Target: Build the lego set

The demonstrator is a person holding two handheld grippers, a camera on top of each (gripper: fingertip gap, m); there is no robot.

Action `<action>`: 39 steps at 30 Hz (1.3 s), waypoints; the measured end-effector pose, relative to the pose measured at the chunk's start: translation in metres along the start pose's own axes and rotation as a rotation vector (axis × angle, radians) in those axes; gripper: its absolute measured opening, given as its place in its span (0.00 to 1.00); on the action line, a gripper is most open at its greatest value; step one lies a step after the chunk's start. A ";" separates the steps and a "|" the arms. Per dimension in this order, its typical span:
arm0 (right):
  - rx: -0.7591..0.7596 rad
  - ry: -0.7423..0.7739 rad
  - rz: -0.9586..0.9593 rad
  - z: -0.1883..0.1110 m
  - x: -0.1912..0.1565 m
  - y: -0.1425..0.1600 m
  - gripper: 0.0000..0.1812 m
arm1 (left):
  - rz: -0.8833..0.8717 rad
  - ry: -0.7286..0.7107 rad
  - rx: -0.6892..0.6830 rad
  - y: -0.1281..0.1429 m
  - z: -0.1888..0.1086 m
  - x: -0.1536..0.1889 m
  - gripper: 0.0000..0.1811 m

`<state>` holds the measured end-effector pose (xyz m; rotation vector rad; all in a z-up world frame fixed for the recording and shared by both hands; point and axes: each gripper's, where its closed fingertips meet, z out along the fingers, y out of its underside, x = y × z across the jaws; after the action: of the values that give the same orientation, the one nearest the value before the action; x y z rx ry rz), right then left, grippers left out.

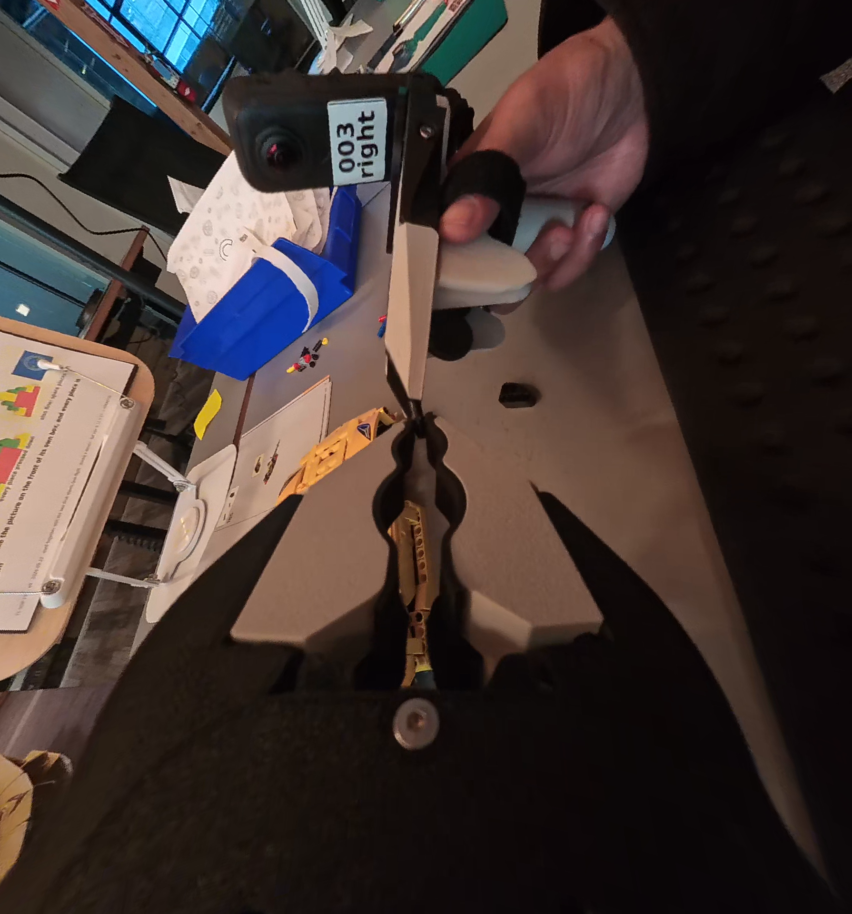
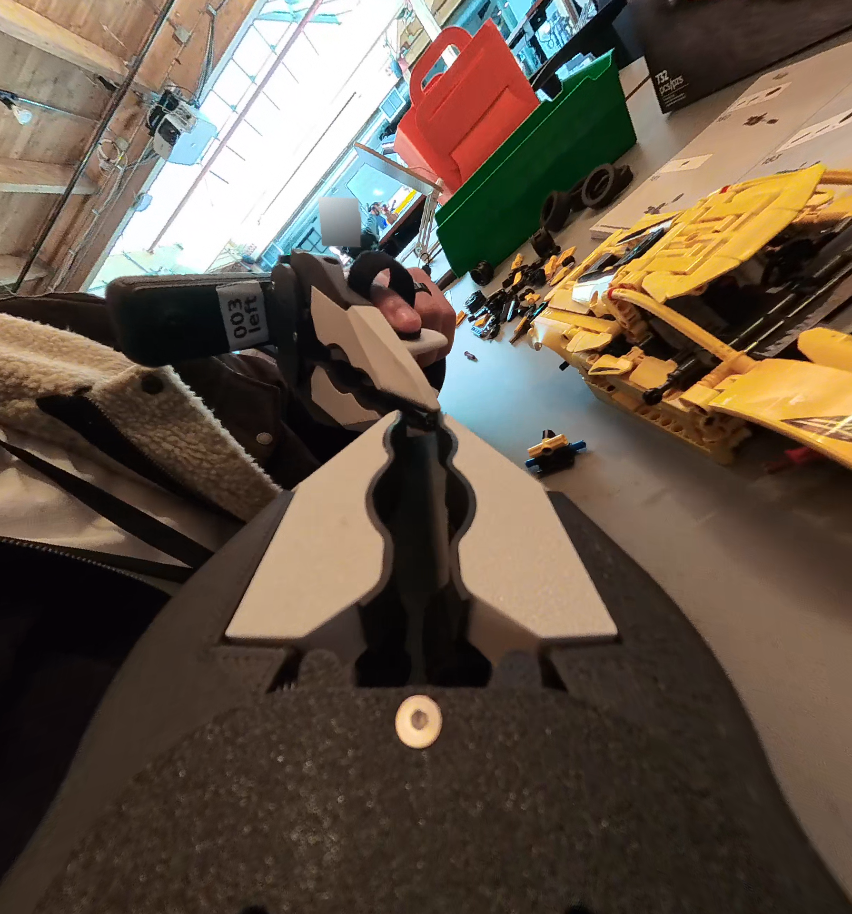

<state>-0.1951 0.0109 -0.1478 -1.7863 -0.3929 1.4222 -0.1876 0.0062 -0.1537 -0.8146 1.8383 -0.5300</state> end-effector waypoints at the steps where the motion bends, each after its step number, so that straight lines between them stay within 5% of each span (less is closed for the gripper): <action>1: -0.003 0.004 0.002 0.000 0.001 0.000 0.04 | 0.002 0.000 0.002 -0.001 0.000 0.000 0.02; 6: 0.025 -0.012 0.032 -0.002 0.001 -0.004 0.02 | -0.023 -0.022 0.039 -0.004 -0.001 -0.003 0.02; 18: 0.137 -0.328 0.314 0.002 -0.018 -0.016 0.02 | -0.299 0.022 0.349 -0.028 -0.021 -0.015 0.06; 39: 0.131 -0.367 0.343 0.006 -0.021 -0.015 0.02 | -0.247 0.009 0.302 -0.022 -0.019 -0.014 0.03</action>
<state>-0.2036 0.0083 -0.1225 -1.5350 -0.1759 1.9803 -0.1952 0.0013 -0.1228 -0.8356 1.6223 -0.9451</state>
